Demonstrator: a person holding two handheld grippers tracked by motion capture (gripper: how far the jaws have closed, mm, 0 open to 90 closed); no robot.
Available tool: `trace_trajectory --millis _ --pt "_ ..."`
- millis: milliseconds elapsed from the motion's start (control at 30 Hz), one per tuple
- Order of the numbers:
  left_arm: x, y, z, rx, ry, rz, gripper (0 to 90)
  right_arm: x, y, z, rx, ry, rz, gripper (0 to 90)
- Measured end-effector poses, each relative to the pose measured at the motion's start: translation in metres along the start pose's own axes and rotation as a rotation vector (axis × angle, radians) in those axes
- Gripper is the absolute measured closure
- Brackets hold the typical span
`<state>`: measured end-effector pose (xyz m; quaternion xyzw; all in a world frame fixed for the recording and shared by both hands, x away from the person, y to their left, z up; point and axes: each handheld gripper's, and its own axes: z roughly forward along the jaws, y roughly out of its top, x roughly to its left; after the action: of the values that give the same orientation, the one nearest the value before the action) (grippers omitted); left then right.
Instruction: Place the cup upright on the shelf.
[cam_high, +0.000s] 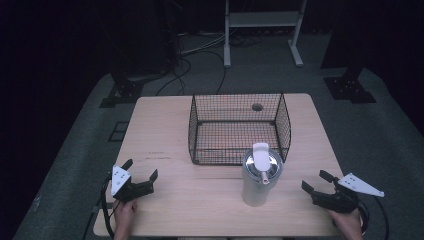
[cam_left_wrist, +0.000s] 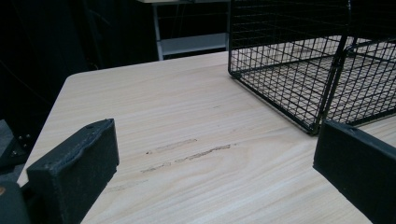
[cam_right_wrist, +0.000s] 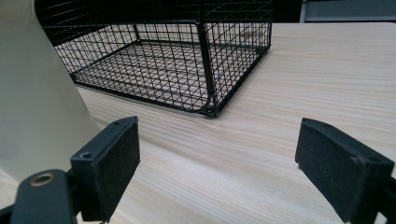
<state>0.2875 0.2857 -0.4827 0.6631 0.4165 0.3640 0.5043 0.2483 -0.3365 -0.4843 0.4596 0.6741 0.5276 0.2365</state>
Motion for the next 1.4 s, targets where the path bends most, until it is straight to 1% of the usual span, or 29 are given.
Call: trace_trajectory --millis 67,233,400,433,467,600,667,700,733,767,900,967,1067,1100,1133,1167,1300,1333,1400 --pt "0.0 0.0 0.0 0.001 -0.002 0.003 0.0 0.0 0.0 -0.001 0.002 0.002 0.003 13.3" --pt "-0.001 0.0 0.0 0.003 -0.007 0.007 0.0 0.004 0.004 -0.003 0.001 0.011 -0.014 13.3" --pt "-0.001 0.0 -0.001 -0.002 -0.012 0.008 0.0 0.014 0.015 -0.004 -0.004 0.041 -0.051 13.2" --pt "-0.001 0.0 -0.001 -0.002 -0.012 0.008 0.0 0.014 0.015 -0.004 -0.004 0.041 -0.051 13.2" --pt "-0.001 0.0 -0.001 -0.001 -0.012 0.01 0.0 0.017 0.019 -0.004 -0.004 0.055 -0.067 13.2" --pt "-0.001 0.0 -0.001 -0.001 -0.012 0.007 0.0 0.025 0.027 -0.006 -0.001 0.09 -0.095 12.9" --pt "-0.001 0.0 -0.001 -0.001 -0.012 0.007 0.0 0.027 0.029 -0.007 -0.001 0.097 -0.104 12.7" --pt "-0.001 0.0 -0.001 -0.001 -0.012 0.008 0.0 0.03 0.033 -0.008 -0.005 0.114 -0.111 12.7" --pt "-0.001 0.0 -0.001 0.0 -0.012 0.009 0.0 0.03 0.033 -0.008 -0.005 0.114 -0.111 12.7" --pt "-0.002 0.0 -0.001 0.0 -0.012 0.01 0.0 0.032 0.035 -0.009 -0.01 0.124 -0.118 12.7" --pt "-0.001 0.0 -0.001 -0.001 -0.012 0.008 0.0 0.042 0.042 -0.013 -0.011 0.154 -0.151 12.6" --pt "-0.001 0.0 -0.001 0.0 -0.012 0.008 0.0 0.043 0.043 -0.013 -0.012 0.157 -0.157 12.5" --pt "-0.001 0.0 -0.001 0.0 -0.012 0.009 0.0 0.051 0.046 -0.012 -0.007 0.175 -0.176 12.4" --pt "-0.001 0.0 -0.001 0.0 -0.012 0.009 0.0 0.051 0.046 -0.012 -0.007 0.175 -0.176 12.4" --pt "-0.001 0.0 -0.001 0.0 -0.012 0.008 0.0 0.055 0.047 -0.011 0.0 0.186 -0.185 12.4" --pt "-0.001 0.0 -0.001 0.0 -0.012 0.008 0.0 0.055 0.047 -0.011 0.0 0.186 -0.185 12.4" --pt "-0.001 0.0 -0.001 -0.001 -0.013 0.009 0.0 0.063 0.047 -0.008 0.01 0.214 -0.197 11.3" --pt "-0.001 0.0 -0.001 -0.001 -0.013 0.008 0.0 0.067 0.048 -0.007 0.018 0.232 -0.21 11.3" --pt "-0.001 0.0 -0.001 -0.001 -0.012 0.006 0.0 0.068 0.048 -0.006 0.02 0.237 -0.217 10.9"
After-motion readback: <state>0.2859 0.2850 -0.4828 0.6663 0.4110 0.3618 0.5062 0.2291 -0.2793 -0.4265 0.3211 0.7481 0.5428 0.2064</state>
